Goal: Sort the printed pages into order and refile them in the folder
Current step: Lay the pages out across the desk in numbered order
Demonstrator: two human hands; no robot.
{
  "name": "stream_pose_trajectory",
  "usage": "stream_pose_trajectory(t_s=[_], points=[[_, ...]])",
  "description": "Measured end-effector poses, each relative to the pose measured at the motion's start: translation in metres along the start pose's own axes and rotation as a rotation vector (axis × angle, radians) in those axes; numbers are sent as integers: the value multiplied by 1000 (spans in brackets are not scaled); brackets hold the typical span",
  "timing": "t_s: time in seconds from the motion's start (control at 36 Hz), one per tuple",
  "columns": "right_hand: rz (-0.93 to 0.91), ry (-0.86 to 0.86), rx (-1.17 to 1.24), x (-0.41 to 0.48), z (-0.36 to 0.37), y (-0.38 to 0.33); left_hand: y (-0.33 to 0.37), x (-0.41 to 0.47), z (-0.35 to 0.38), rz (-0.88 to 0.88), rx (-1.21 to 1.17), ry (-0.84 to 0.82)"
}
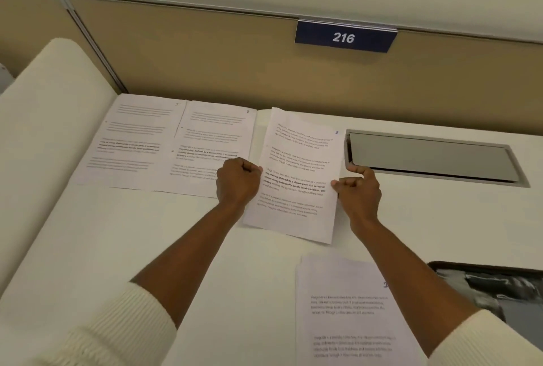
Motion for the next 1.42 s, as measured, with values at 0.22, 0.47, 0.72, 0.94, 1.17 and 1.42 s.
stream_pose_trajectory(t_s=[0.22,0.47,0.72,0.94,1.17,1.42], points=[[-74,36,-75,34,28,-9,7,37,11,-4,277,75],[-157,62,-158,64,43,-12,20,56,14,60,586,120],[-215,79,-270,73,49,-8,26,57,15,121,782,137],[-245,61,-334,75,51,-5,30,55,16,127,823,125],[-262,60,-287,61,34,-3,32,37,18,158,771,138],[-227,128,-212,-39,-50,25,13,-76,66,254,609,-80]])
Point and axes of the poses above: each hand's wrist, its own x-axis towards the middle knuckle, its own z-axis out of the palm, y = z × x, the point moved 5 cm from there along x, towards the middle knuckle, and after that the axes turned 7 degrees about -y, right-handed, at the moved point
